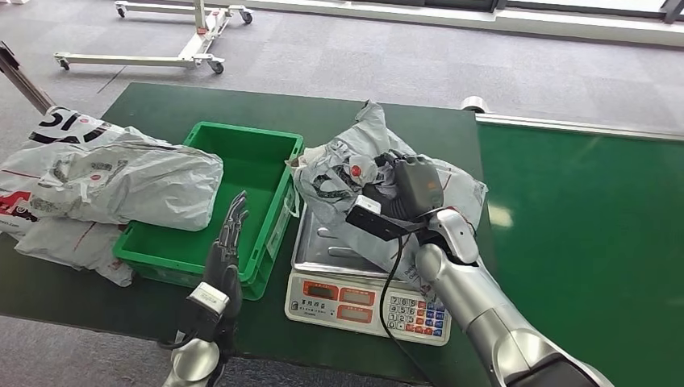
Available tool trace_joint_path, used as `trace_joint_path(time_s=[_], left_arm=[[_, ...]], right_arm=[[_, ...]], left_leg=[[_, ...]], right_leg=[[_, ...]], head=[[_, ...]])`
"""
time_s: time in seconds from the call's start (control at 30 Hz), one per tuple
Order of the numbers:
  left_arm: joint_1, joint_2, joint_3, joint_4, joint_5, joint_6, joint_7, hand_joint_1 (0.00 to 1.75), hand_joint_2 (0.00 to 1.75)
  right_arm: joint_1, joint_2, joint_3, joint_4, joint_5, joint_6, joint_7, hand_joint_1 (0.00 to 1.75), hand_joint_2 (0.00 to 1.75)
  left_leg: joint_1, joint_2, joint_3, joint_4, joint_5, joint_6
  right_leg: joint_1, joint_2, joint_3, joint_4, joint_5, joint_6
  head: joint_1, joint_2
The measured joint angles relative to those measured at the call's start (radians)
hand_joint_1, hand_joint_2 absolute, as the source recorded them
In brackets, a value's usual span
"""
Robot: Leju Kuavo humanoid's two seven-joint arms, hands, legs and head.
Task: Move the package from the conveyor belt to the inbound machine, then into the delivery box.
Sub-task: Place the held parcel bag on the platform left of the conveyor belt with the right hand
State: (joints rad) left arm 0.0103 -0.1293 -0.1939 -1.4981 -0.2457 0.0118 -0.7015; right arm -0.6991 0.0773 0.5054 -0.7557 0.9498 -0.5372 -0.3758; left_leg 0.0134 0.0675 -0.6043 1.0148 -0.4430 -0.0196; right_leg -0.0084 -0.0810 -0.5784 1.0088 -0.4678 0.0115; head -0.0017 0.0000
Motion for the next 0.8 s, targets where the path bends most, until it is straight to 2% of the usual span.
trace_joint_path(time_s=[0.5, 0.8], left_arm=[[-0.001, 0.005, -0.001, 0.006, 0.011, 0.006, 0.000, 0.00, 0.00], [-0.015, 0.012, -0.009, 0.022, 0.025, 0.011, 0.000, 0.00, 0.00]], right_arm=[[0.004, -0.034, 0.000, -0.050, -0.032, -0.010, 0.001, 0.00, 0.00], [0.005, -0.085, -0.029, -0.131, -0.083, -0.035, -0.008, 0.00, 0.00]], left_leg=[[0.000, 0.000, 0.000, 0.000, 0.000, 0.000], [0.000, 0.001, 0.000, 0.000, 0.000, 0.000]], right_leg=[[0.000, 0.001, 0.000, 0.000, 0.000, 0.000], [0.000, 0.001, -0.001, 0.000, 0.001, 0.000]], head=[[0.000, 0.000], [0.000, 0.000]])
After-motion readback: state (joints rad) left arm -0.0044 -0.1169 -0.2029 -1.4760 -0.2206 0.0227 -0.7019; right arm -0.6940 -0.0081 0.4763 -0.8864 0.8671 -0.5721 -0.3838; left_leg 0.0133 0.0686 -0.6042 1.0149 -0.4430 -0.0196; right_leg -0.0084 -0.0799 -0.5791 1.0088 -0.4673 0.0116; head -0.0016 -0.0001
